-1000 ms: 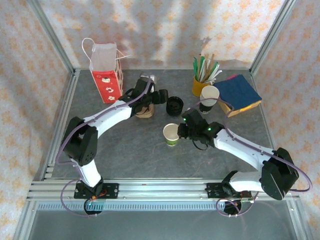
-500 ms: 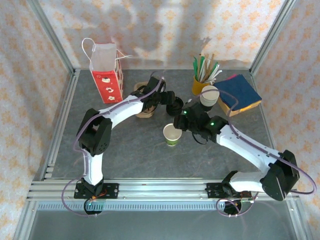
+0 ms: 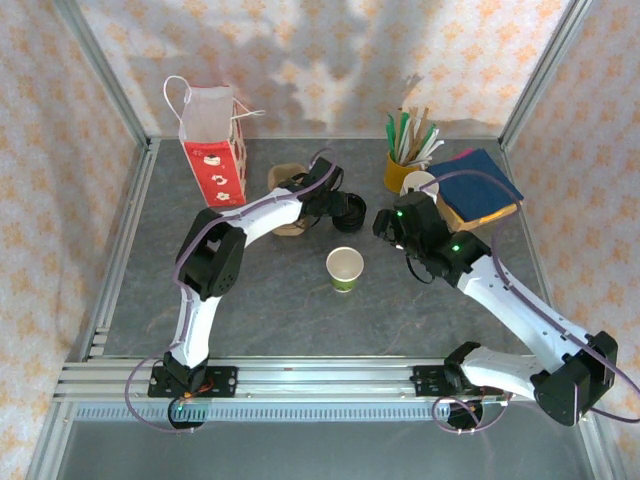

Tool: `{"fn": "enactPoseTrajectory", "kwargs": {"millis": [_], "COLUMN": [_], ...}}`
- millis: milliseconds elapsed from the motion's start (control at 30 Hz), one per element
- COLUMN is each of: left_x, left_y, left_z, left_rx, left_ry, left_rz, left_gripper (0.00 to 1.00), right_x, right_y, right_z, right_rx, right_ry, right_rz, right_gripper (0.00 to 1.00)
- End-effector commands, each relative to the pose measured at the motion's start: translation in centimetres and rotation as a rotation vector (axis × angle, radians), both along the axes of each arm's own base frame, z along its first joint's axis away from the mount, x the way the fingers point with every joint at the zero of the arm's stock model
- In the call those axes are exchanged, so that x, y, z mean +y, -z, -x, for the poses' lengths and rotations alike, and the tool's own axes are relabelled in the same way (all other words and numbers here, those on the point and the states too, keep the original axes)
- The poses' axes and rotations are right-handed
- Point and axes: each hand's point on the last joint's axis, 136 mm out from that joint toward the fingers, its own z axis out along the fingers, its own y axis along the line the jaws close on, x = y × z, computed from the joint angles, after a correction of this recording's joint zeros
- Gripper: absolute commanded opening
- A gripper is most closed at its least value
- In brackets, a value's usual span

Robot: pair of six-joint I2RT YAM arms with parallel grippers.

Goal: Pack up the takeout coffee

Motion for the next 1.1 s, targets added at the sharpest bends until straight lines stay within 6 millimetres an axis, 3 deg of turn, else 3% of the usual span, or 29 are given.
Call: {"fn": "enactPoseTrajectory", "kwargs": {"millis": [0,200,700,833,1067], "left_x": [-0.4,-0.3,0.0,-0.1,-0.5], "left_y": [-0.5,-0.7,-2.1,-2.6,-3.2], "left_z": [-0.1,-0.1,-0.1,-0.2,-0.2], "left_rx": [-0.004,-0.01,-0.047,-0.064,-0.077], "left_ry": [0.001,-0.004,-0.011,-0.013,-0.002], "left_rz": [-0.015,-0.025,-0.056,-0.064,-0.064], "left_gripper": [0.4,0.3,0.31,0.35,0.31], "right_x": [-1.1,-1.3,-1.3,-1.4,-1.5], "right_y": [0.9,1.1,2.1,2.4,3.0], "right_z": [0.4,0.5,0.5,0.5,0.6], "right_rx": [0.023,0.024,0.038,0.044,0.055], "right_ry": [0.036,0.038,0.037,0.038,0.038], "right_rz": [0.025,0.027,0.037,0.04,0.046], "right_gripper": [0.59,0.59,0.59,0.59,0.59]}}
